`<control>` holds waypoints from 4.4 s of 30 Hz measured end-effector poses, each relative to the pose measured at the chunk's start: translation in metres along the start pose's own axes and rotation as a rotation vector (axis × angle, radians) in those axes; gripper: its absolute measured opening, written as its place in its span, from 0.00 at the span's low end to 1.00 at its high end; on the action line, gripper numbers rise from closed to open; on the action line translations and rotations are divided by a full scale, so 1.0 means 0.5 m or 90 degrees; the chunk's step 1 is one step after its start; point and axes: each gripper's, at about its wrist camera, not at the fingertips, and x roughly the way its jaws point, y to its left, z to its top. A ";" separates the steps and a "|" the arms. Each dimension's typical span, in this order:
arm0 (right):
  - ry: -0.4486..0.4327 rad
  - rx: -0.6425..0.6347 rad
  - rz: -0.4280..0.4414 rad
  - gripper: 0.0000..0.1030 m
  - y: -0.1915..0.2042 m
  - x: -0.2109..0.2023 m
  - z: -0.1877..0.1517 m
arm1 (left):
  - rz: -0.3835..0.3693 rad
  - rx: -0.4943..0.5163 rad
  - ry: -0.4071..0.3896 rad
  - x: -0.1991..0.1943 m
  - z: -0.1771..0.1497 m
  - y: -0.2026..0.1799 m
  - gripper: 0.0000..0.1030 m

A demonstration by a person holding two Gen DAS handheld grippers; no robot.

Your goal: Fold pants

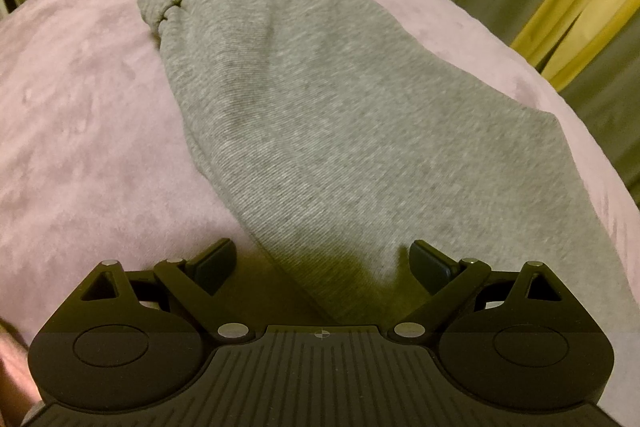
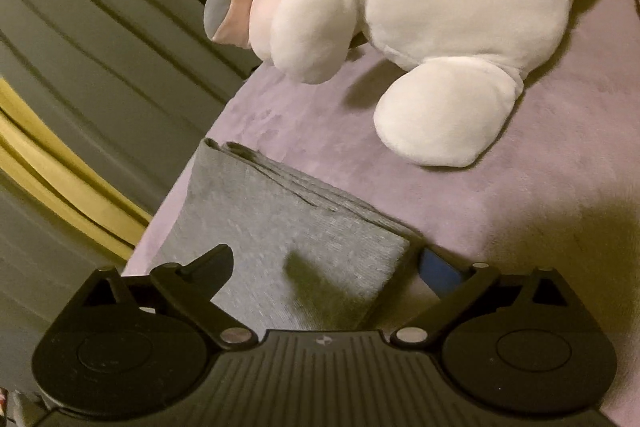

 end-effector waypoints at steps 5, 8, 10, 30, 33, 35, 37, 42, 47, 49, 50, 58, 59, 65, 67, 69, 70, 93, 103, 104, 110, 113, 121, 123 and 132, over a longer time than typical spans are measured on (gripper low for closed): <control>0.014 0.031 0.010 0.49 -0.014 0.005 0.000 | 0.000 0.000 0.000 0.000 0.000 0.000 0.94; 0.022 0.070 0.023 0.25 -0.035 0.010 0.000 | 0.000 0.000 0.000 0.000 0.000 0.000 0.94; 0.024 0.080 0.030 0.26 -0.041 0.006 0.000 | 0.000 0.000 0.000 0.000 0.000 0.000 0.94; 0.026 0.002 -0.010 0.16 0.013 0.018 0.004 | 0.003 0.000 -0.001 0.002 -0.001 0.002 0.94; 0.026 0.001 -0.019 0.16 0.015 0.015 0.004 | 0.006 0.001 -0.002 0.003 -0.001 0.003 0.94; 0.026 -0.004 -0.027 0.16 0.020 0.016 0.005 | 0.009 0.006 -0.004 0.002 -0.003 0.001 0.94; 0.024 -0.020 -0.040 0.15 0.032 0.010 0.004 | 0.011 0.011 -0.005 0.003 -0.002 -0.001 0.94; -0.015 -0.125 -0.075 0.12 0.115 -0.006 -0.006 | 0.006 0.013 -0.009 0.001 -0.002 0.004 0.94; -0.083 -0.316 -0.005 0.11 0.309 -0.078 -0.056 | -0.002 0.013 -0.012 -0.003 -0.004 0.007 0.94; -0.093 -0.403 0.066 0.11 0.402 -0.116 -0.111 | -0.005 0.013 -0.014 -0.007 -0.006 0.007 0.94; -0.097 -0.441 0.100 0.11 0.437 -0.133 -0.142 | -0.007 0.013 -0.015 -0.009 -0.006 0.007 0.94; 0.165 -0.696 0.201 0.12 0.551 -0.062 -0.506 | -0.027 -0.001 -0.023 -0.022 -0.010 0.017 0.94; 0.213 -0.726 0.177 0.12 0.545 -0.041 -0.538 | -0.030 -0.003 -0.022 -0.022 -0.010 0.019 0.94; 0.217 -0.712 0.175 0.12 0.544 -0.042 -0.534 | -0.050 -0.020 -0.011 -0.013 -0.004 0.028 0.94; 0.220 -0.655 0.181 0.12 0.532 -0.046 -0.515 | -0.051 -0.020 -0.008 -0.011 -0.003 0.028 0.94; 0.209 -0.609 0.187 0.12 0.536 -0.052 -0.490 | -0.056 -0.018 -0.009 -0.012 -0.003 0.029 0.94; 0.197 -0.579 0.197 0.12 0.536 -0.064 -0.474 | -0.059 -0.018 -0.010 -0.013 -0.003 0.030 0.94; 0.297 -0.599 0.220 0.23 0.514 -0.072 -0.535 | -0.051 -0.018 -0.007 -0.011 -0.003 0.030 0.94; 0.231 -0.404 0.229 0.66 0.465 -0.102 -0.399 | -0.051 -0.018 -0.005 -0.010 -0.004 0.029 0.94; 0.240 -0.378 0.190 0.66 0.452 -0.088 -0.390 | -0.052 -0.018 -0.005 -0.009 -0.004 0.029 0.94; 0.314 -0.292 0.115 0.52 0.412 -0.049 -0.365 | -0.054 -0.017 -0.014 -0.013 -0.006 0.030 0.94; 0.279 -0.265 0.153 0.55 0.406 -0.072 -0.342 | -0.056 -0.005 -0.022 -0.016 -0.009 0.024 0.94; 0.366 -0.287 0.086 0.68 0.402 -0.045 -0.351 | -0.090 0.118 -0.024 -0.035 -0.018 -0.028 0.94; 0.350 -0.286 0.086 0.72 0.401 -0.051 -0.334 | -0.098 0.165 -0.029 -0.049 -0.027 -0.054 0.94; 0.144 -0.313 -0.015 0.93 0.357 -0.065 -0.276 | -0.251 0.343 0.069 -0.038 -0.114 -0.280 0.96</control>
